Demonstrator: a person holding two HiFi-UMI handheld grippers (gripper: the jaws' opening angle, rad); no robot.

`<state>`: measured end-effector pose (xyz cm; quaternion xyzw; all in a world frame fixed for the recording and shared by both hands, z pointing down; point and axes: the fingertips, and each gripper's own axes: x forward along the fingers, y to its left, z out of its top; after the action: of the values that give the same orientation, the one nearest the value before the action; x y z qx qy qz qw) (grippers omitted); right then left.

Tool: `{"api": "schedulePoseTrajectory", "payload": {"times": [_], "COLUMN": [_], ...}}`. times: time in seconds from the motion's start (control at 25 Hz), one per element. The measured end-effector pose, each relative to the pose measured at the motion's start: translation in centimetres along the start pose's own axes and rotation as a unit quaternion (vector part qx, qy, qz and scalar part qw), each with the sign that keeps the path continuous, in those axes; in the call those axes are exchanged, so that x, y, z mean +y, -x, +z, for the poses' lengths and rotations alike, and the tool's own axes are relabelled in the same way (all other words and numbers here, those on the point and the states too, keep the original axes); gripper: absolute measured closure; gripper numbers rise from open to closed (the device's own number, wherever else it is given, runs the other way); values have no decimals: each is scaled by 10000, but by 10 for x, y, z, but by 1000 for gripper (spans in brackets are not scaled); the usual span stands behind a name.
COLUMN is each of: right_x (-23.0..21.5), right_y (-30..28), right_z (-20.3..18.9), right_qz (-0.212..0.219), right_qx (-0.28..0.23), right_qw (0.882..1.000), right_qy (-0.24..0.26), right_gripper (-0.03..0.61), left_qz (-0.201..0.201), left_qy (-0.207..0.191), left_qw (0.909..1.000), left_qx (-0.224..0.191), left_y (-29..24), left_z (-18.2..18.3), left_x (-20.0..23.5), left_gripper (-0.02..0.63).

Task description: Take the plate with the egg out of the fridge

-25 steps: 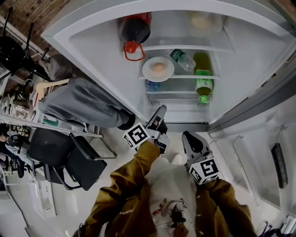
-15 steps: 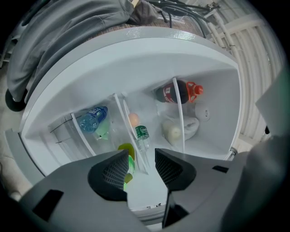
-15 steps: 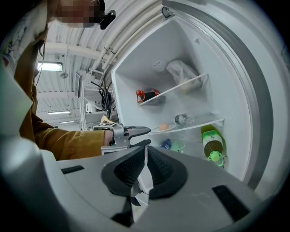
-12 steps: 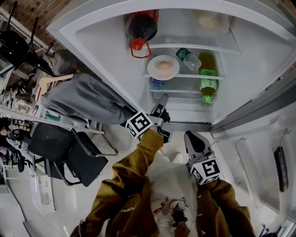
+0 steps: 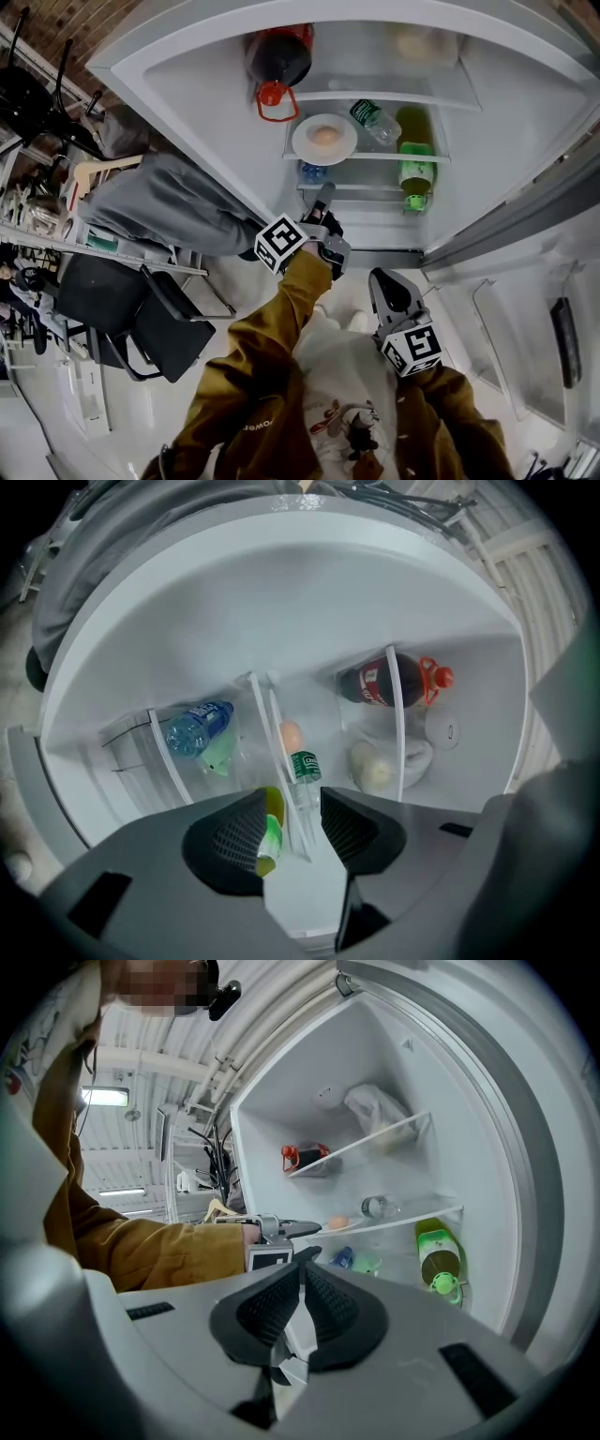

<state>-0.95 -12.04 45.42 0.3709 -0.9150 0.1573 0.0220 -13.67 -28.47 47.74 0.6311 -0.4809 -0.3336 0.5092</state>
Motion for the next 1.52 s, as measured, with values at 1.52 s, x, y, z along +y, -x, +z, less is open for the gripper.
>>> {"api": "schedulePoseTrajectory", "payload": {"times": [1.52], "right_x": [-19], "right_y": [-6], "right_z": [0], "right_qz": [-356], "right_qx": [105], "right_qw": [9993], "right_qy": [-67], "right_gripper": [572], "left_qz": [539], "left_qy": [833], "left_qw": [9927], "left_qx": [-693], "left_y": [-57], "left_z": [48], "left_x": [26], "left_gripper": [451]}}
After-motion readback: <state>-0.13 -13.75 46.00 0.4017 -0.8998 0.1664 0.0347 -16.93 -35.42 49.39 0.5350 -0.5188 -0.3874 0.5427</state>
